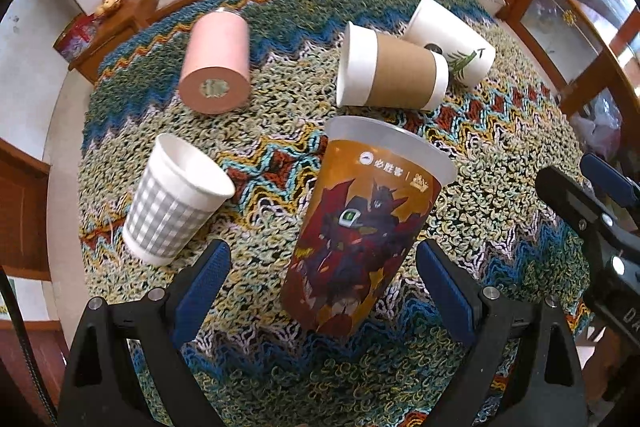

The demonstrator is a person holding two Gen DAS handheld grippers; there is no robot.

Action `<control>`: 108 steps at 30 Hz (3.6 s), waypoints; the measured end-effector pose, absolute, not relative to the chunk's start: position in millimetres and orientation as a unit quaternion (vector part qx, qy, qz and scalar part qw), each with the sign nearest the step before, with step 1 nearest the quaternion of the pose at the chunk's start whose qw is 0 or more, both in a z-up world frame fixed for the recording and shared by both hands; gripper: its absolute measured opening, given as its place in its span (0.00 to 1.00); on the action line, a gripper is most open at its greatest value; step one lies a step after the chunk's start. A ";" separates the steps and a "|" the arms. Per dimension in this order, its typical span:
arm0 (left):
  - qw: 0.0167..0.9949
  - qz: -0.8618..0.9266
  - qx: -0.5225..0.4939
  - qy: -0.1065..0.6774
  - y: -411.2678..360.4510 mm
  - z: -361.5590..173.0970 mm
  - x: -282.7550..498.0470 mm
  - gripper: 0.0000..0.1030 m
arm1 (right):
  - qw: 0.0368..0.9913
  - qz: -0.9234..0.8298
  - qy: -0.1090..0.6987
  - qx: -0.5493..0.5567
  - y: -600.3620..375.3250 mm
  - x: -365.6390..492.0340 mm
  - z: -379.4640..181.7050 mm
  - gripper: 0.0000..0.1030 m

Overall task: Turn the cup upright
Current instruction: 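Move the left gripper to the lying orange printed cup and close on it, then lift the orange printed cup with the left gripper and rotate it upright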

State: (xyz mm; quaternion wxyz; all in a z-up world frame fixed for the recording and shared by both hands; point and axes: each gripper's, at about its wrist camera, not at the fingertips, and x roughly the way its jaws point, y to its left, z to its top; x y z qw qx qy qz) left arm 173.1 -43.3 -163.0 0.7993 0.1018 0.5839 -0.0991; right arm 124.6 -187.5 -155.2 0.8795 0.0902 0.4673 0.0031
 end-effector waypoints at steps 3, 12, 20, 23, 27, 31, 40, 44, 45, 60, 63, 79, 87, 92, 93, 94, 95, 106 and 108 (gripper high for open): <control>0.789 -0.105 0.110 0.595 -49.4 -170.0 180.4 0.92 | 0.877 0.003 0.471 0.094 -189.4 127.3 -161.3 0.78; 0.769 -0.113 0.140 0.614 -67.6 -183.5 194.7 0.92 | 0.870 0.004 0.481 0.106 -196.0 133.9 -178.6 0.78; 0.761 -0.110 0.140 0.624 -73.2 -190.9 203.9 0.92 | 0.868 0.003 0.482 0.120 -203.7 137.6 -184.0 0.78; 0.759 -0.112 0.137 0.627 -72.0 -191.9 204.8 0.91 | 0.868 0.002 0.482 0.122 -206.1 138.2 -184.1 0.78; 0.754 -0.119 0.129 0.633 -71.8 -192.2 206.0 0.81 | 0.868 0.003 0.481 0.126 -207.5 138.0 -183.0 0.78; 0.749 -0.120 0.111 0.642 -70.4 -192.2 205.1 0.75 | 0.869 0.005 0.479 0.126 -207.9 136.5 -179.9 0.78; 0.744 -0.112 0.040 0.658 -46.8 -186.7 202.0 0.74 | 0.872 0.005 0.472 0.129 -209.0 132.6 -174.3 0.78; 0.747 -0.101 0.005 0.658 -32.8 -179.9 195.6 0.74 | 0.873 0.006 0.470 0.132 -209.9 128.7 -171.9 0.78; 0.747 -0.099 -0.004 0.658 -27.4 -177.8 192.4 0.74 | 0.873 0.007 0.469 0.133 -210.2 127.5 -171.0 0.78; 0.750 -0.062 -0.104 0.650 -4.4 -166.3 115.6 0.74 | 0.882 0.021 0.454 0.125 -203.6 93.4 -152.5 0.78; 0.749 -0.060 -0.122 0.649 -3.6 -167.4 105.5 0.74 | 0.884 0.022 0.451 0.121 -202.2 84.2 -148.2 0.78; 0.760 -0.052 -0.120 0.637 -25.4 -186.4 74.8 0.74 | 0.871 0.048 0.470 0.134 -203.9 55.4 -146.1 0.78; 0.765 -0.053 -0.123 0.630 -24.6 -185.5 65.2 0.74 | 0.857 0.075 0.491 0.137 -192.7 48.3 -149.6 0.78; 0.767 -0.059 -0.137 0.625 -24.3 -184.6 59.1 0.74 | 0.854 0.084 0.495 0.140 -188.9 42.9 -148.2 0.78; 0.767 -0.059 -0.138 0.624 -24.4 -184.8 58.5 0.74 | 0.853 0.085 0.496 0.141 -188.9 42.6 -148.8 0.78; 0.767 -0.059 -0.141 0.624 -24.3 -185.4 57.8 0.74 | 0.852 0.086 0.497 0.142 -188.6 41.9 -149.2 0.78; 0.767 -0.058 -0.142 0.623 -25.7 -186.3 57.8 0.75 | 0.851 0.087 0.498 0.145 -188.3 41.0 -150.1 0.78; 0.782 -0.057 -0.126 0.608 -22.7 -177.9 47.9 0.84 | 0.829 0.113 0.515 0.186 -192.1 43.7 -158.3 0.78; 0.784 -0.060 -0.123 0.605 -22.7 -175.5 46.2 0.86 | 0.822 0.122 0.520 0.198 -193.1 45.3 -159.4 0.78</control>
